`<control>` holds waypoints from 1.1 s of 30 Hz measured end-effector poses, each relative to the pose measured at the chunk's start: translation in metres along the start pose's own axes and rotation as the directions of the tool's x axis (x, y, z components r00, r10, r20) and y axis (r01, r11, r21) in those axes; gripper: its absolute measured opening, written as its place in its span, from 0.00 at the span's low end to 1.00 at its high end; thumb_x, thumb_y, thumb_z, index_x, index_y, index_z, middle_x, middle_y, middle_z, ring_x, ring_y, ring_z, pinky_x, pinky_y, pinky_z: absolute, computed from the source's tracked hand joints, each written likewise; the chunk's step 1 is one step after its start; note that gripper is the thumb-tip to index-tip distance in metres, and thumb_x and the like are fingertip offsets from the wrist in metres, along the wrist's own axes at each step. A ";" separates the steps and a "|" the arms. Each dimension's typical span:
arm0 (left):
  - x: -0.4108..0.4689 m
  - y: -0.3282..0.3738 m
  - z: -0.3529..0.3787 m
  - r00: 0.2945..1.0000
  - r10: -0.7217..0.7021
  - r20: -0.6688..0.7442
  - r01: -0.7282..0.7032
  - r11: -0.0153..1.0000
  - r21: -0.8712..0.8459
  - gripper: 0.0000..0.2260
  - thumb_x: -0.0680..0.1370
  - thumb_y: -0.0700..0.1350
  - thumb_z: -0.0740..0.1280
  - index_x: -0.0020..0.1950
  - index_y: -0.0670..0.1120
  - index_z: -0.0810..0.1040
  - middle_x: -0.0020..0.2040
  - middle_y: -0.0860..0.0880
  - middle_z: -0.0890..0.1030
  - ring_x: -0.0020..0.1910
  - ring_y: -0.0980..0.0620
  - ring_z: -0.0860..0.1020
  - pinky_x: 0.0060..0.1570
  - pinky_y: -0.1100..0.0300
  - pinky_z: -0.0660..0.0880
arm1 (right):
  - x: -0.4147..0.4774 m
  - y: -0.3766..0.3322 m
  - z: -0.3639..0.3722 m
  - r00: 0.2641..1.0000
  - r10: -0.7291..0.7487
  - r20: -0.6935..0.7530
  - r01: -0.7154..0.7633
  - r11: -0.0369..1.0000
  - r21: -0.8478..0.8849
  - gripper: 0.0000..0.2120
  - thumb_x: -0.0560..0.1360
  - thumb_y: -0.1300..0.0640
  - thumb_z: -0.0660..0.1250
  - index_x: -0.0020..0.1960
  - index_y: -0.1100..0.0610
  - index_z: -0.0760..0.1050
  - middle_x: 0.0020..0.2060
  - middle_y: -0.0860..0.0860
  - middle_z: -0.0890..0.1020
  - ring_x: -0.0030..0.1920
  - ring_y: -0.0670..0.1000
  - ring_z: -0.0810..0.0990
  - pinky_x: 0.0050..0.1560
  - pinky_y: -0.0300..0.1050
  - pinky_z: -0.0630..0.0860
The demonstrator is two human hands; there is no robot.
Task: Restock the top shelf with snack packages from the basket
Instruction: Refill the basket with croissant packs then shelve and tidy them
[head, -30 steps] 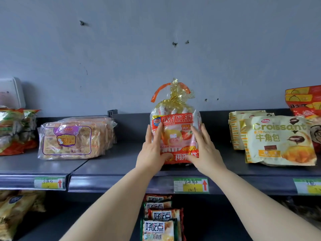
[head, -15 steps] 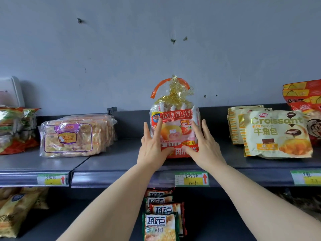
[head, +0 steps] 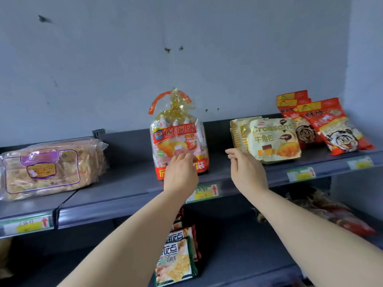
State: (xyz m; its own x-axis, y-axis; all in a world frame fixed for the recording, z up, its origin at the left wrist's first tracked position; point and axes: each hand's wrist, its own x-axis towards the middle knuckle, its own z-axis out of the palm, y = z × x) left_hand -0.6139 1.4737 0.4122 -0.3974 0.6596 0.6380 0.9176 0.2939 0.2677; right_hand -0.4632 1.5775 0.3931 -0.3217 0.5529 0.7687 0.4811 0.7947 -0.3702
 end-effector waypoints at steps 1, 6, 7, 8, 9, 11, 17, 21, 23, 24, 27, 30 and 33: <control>-0.001 0.011 0.004 1.000 0.020 0.018 -0.020 1.000 -0.020 0.13 0.79 0.40 0.62 0.63 0.46 0.76 0.63 0.48 0.77 0.63 0.46 0.71 0.58 0.50 0.73 | -0.003 0.007 -0.009 1.000 0.018 0.003 -0.018 1.000 -0.023 0.16 0.81 0.62 0.58 0.66 0.52 0.73 0.56 0.48 0.82 0.56 0.52 0.79 0.54 0.48 0.75; 0.002 0.075 0.022 0.991 0.081 0.107 -0.064 0.986 -0.153 0.16 0.81 0.45 0.63 0.69 0.47 0.72 0.66 0.49 0.75 0.66 0.48 0.70 0.61 0.53 0.72 | -0.002 0.054 -0.053 0.995 0.100 -0.008 -0.100 0.988 -0.119 0.16 0.80 0.63 0.58 0.64 0.50 0.73 0.55 0.48 0.83 0.54 0.54 0.80 0.46 0.49 0.78; 0.004 0.088 0.026 0.988 0.091 0.122 -0.071 0.985 -0.160 0.17 0.81 0.45 0.63 0.70 0.47 0.70 0.67 0.49 0.74 0.67 0.48 0.70 0.61 0.53 0.72 | 0.001 0.065 -0.061 0.992 0.122 -0.021 -0.124 0.986 -0.115 0.16 0.80 0.63 0.58 0.64 0.50 0.73 0.55 0.48 0.83 0.55 0.54 0.80 0.46 0.49 0.78; 0.006 0.101 0.031 0.987 0.096 0.132 -0.073 0.983 -0.169 0.18 0.81 0.46 0.63 0.71 0.47 0.69 0.68 0.49 0.73 0.67 0.48 0.69 0.61 0.52 0.73 | 0.004 0.076 -0.068 0.990 0.140 -0.034 -0.143 0.984 -0.110 0.16 0.79 0.63 0.59 0.64 0.50 0.73 0.56 0.48 0.82 0.55 0.54 0.79 0.47 0.50 0.77; 0.009 0.113 0.036 0.986 0.094 0.135 -0.069 0.981 -0.180 0.19 0.81 0.46 0.63 0.72 0.47 0.68 0.68 0.49 0.72 0.67 0.48 0.69 0.61 0.52 0.73 | 0.007 0.086 -0.074 0.987 0.152 -0.047 -0.156 0.982 -0.105 0.16 0.79 0.63 0.60 0.64 0.50 0.72 0.56 0.48 0.82 0.56 0.54 0.78 0.49 0.50 0.77; 0.015 0.136 0.047 0.989 0.063 0.135 -0.036 0.980 -0.197 0.22 0.80 0.48 0.64 0.73 0.47 0.64 0.70 0.49 0.70 0.68 0.48 0.68 0.61 0.52 0.71 | 0.014 0.107 -0.085 0.983 0.169 -0.070 -0.175 0.981 -0.085 0.17 0.78 0.62 0.61 0.65 0.51 0.72 0.57 0.51 0.81 0.59 0.55 0.76 0.52 0.51 0.76; 0.043 0.186 0.081 0.953 -0.240 0.185 0.293 0.883 -0.365 0.33 0.79 0.53 0.67 0.78 0.44 0.55 0.76 0.47 0.63 0.73 0.46 0.65 0.63 0.52 0.68 | 0.049 0.174 -0.097 0.962 0.269 0.054 -0.266 0.962 -0.055 0.24 0.78 0.51 0.64 0.72 0.53 0.63 0.66 0.54 0.72 0.66 0.57 0.70 0.59 0.54 0.73; 0.060 0.196 0.105 0.903 -0.392 0.174 0.427 0.777 -0.463 0.35 0.76 0.54 0.70 0.77 0.46 0.56 0.71 0.47 0.69 0.67 0.44 0.72 0.63 0.47 0.73 | 0.066 0.205 -0.092 0.919 0.327 0.220 -0.344 0.938 0.040 0.32 0.78 0.44 0.62 0.76 0.55 0.56 0.71 0.55 0.68 0.68 0.57 0.68 0.63 0.54 0.71; 0.065 0.199 0.115 0.888 -0.439 0.138 0.445 0.744 -0.499 0.33 0.73 0.54 0.72 0.72 0.47 0.61 0.66 0.49 0.74 0.61 0.46 0.75 0.59 0.44 0.76 | 0.069 0.212 -0.087 0.908 0.315 0.278 -0.352 0.931 0.096 0.34 0.79 0.43 0.60 0.78 0.55 0.52 0.74 0.54 0.64 0.71 0.57 0.67 0.65 0.53 0.69; 0.067 0.203 0.119 0.878 -0.461 0.125 0.455 0.727 -0.515 0.31 0.72 0.54 0.73 0.70 0.48 0.63 0.63 0.51 0.75 0.58 0.48 0.76 0.56 0.45 0.78 | 0.070 0.214 -0.085 0.902 0.305 0.306 -0.357 0.925 0.130 0.34 0.80 0.43 0.59 0.79 0.55 0.51 0.75 0.54 0.63 0.72 0.56 0.66 0.65 0.52 0.68; 0.072 0.213 0.130 0.865 -0.496 0.073 0.447 0.698 -0.559 0.25 0.70 0.53 0.75 0.61 0.55 0.66 0.59 0.53 0.76 0.55 0.51 0.78 0.54 0.46 0.79 | 0.074 0.221 -0.084 0.911 0.276 0.307 -0.362 0.891 0.274 0.31 0.79 0.46 0.61 0.77 0.52 0.54 0.71 0.51 0.69 0.68 0.55 0.71 0.61 0.50 0.71; 0.076 0.225 0.140 0.866 -0.496 0.071 0.433 0.669 -0.604 0.27 0.71 0.50 0.75 0.66 0.54 0.67 0.59 0.54 0.76 0.55 0.51 0.79 0.53 0.48 0.80 | 0.082 0.241 -0.090 0.924 0.324 0.202 -0.379 0.845 0.377 0.29 0.77 0.52 0.66 0.74 0.50 0.59 0.62 0.49 0.77 0.58 0.54 0.78 0.51 0.48 0.75; 0.081 0.237 0.152 0.875 -0.470 0.116 0.429 0.641 -0.636 0.30 0.75 0.47 0.73 0.74 0.54 0.63 0.64 0.54 0.75 0.59 0.52 0.78 0.56 0.50 0.79 | 0.090 0.264 -0.094 0.895 0.379 0.235 -0.440 0.833 0.336 0.26 0.74 0.54 0.67 0.71 0.50 0.64 0.58 0.47 0.78 0.55 0.53 0.78 0.51 0.50 0.76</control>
State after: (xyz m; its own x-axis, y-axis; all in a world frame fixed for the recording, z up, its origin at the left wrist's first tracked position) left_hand -0.4302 1.7017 0.4179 -0.7802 0.5191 0.3490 0.4252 0.0309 0.9046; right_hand -0.2885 1.8134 0.4134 -0.2976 0.8548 0.4252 0.2683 0.5023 -0.8220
